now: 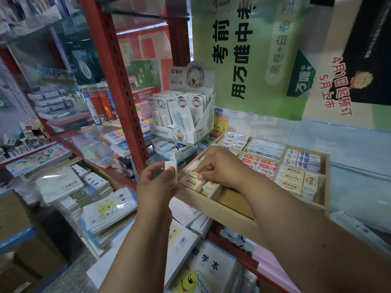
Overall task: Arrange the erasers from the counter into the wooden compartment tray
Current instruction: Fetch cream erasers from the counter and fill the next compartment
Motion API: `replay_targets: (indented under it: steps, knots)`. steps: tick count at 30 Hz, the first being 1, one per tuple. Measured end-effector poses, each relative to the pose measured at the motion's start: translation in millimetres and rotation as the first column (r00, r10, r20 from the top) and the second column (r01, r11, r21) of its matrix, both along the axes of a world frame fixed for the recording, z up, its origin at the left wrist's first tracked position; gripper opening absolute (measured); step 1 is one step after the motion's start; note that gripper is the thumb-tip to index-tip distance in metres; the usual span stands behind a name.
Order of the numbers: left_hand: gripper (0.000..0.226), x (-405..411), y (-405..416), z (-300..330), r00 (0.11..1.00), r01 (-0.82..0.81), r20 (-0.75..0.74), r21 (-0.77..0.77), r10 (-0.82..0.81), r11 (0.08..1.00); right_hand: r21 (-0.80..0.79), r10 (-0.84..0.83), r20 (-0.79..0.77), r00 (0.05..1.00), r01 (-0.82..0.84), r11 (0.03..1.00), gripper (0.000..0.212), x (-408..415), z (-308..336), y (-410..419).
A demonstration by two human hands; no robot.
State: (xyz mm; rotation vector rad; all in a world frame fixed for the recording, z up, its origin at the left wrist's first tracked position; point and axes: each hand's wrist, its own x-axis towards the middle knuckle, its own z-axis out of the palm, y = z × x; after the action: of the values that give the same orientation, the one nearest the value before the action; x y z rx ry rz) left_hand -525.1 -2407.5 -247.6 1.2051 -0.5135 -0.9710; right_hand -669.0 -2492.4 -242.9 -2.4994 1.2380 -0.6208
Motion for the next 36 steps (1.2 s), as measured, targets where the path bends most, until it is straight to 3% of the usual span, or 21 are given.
replay_targets:
  steps: [3,7,12,15,23,26,30,36]
  knots:
    - [0.019,1,-6,-3,0.994,-0.057,0.092,-0.006,0.058,0.998,-0.020,-0.001,0.138,0.990,0.004,1.000,0.032,0,3,5]
    - [0.035,-1,-13,0,0.997,-0.038,0.058,-0.063,0.042,0.997,0.083,0.030,0.384,0.923,-0.067,0.994,0.032,6,9,18]
    - [0.017,-8,-15,2,1.000,-0.005,0.018,-0.057,0.006,0.998,0.024,0.059,0.444,0.894,-0.078,0.997,0.025,9,8,22]
    - [0.015,-6,-17,-1,0.996,0.020,0.088,-0.037,-0.017,0.999,-0.006,0.078,0.493,0.867,-0.086,0.996,0.020,7,11,19]
    - [0.019,-2,-17,4,0.979,0.119,0.162,0.041,-0.124,0.992,0.163,0.078,0.408,0.910,-0.157,0.974,0.034,-8,18,16]
    - [0.022,-2,-15,4,0.951,0.114,0.283,0.060,-0.127,0.992,0.178,0.059,0.398,0.916,-0.140,0.974,0.032,-10,17,17]
    - [0.036,5,-9,-12,0.832,-0.021,0.554,0.020,0.007,1.000,0.194,0.057,0.320,0.946,-0.124,0.973,0.028,-11,15,16]
    - [0.069,13,-7,-42,0.680,-0.037,0.730,-0.056,0.066,0.998,0.181,0.079,0.123,0.989,-0.101,0.978,0.020,0,7,15]
